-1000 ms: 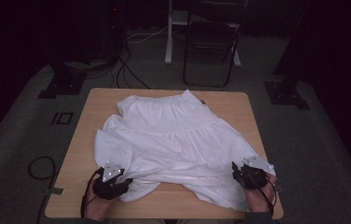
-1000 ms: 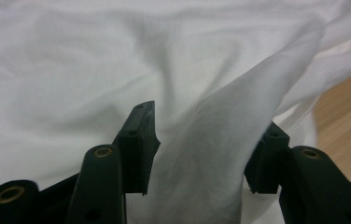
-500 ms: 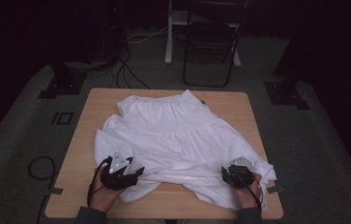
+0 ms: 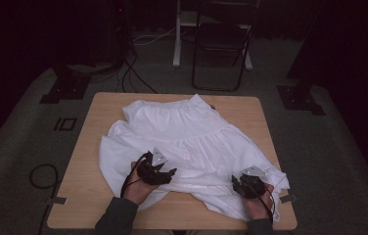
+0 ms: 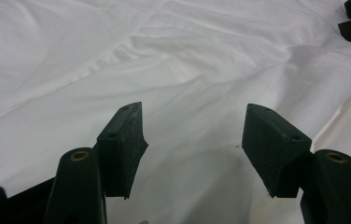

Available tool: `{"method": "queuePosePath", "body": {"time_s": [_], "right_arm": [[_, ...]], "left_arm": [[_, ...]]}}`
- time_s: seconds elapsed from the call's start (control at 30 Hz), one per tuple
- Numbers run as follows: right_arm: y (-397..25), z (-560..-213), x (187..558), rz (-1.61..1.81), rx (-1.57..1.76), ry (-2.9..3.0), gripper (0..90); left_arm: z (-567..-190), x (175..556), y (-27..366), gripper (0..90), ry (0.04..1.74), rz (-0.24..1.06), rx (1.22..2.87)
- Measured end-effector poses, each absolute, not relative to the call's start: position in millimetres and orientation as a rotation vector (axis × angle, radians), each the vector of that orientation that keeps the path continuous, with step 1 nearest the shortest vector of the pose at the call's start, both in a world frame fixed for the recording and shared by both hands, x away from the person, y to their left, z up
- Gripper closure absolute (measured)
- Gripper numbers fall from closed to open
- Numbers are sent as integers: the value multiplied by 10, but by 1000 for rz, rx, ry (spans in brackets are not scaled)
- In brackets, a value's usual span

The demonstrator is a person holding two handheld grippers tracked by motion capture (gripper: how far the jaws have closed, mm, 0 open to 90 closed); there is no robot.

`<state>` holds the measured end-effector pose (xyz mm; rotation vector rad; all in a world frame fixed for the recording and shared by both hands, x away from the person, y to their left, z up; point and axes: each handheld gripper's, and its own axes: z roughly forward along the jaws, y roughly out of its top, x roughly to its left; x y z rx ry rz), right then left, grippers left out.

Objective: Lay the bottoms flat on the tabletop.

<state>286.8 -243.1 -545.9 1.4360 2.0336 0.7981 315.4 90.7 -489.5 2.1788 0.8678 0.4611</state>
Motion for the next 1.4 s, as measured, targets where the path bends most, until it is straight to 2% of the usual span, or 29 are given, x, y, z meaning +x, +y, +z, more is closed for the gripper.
{"method": "queuePosePath", "body": {"time_s": [0.23, 0.43, 0.53, 0.67, 0.77, 1.0, 1.13, 1.4], "right_arm": [[-2438, -5465, 2865, 809, 1438, 2030, 523], [-2439, -5467, 2862, 810, 1435, 2030, 523], [-2445, -5469, 2864, 815, 1436, 2030, 522], [-2450, -5472, 2863, 820, 1437, 2030, 521], [-2453, -5472, 2864, 822, 1438, 2030, 522], [-2472, -5470, 2873, 832, 1447, 2039, 521], [-2480, -5469, 2874, 836, 1452, 2041, 521], [-2491, -5470, 2878, 843, 1457, 2044, 521]], "left_arm": [[-5056, 3262, 594, 384, 869, 469, 2257], [-5246, 3305, 610, 424, 951, 492, 2314], [-5297, 3284, 641, 490, 952, 497, 2340], [-5308, 3255, 741, 692, 962, 533, 2333], [-5314, 3226, 810, 746, 967, 545, 2328], [-5300, 3051, 1215, 779, 1031, 638, 2317], [-5288, 2959, 1491, 795, 1084, 649, 2299], [-5309, 2723, 2146, 817, 1279, 756, 2284]]}}
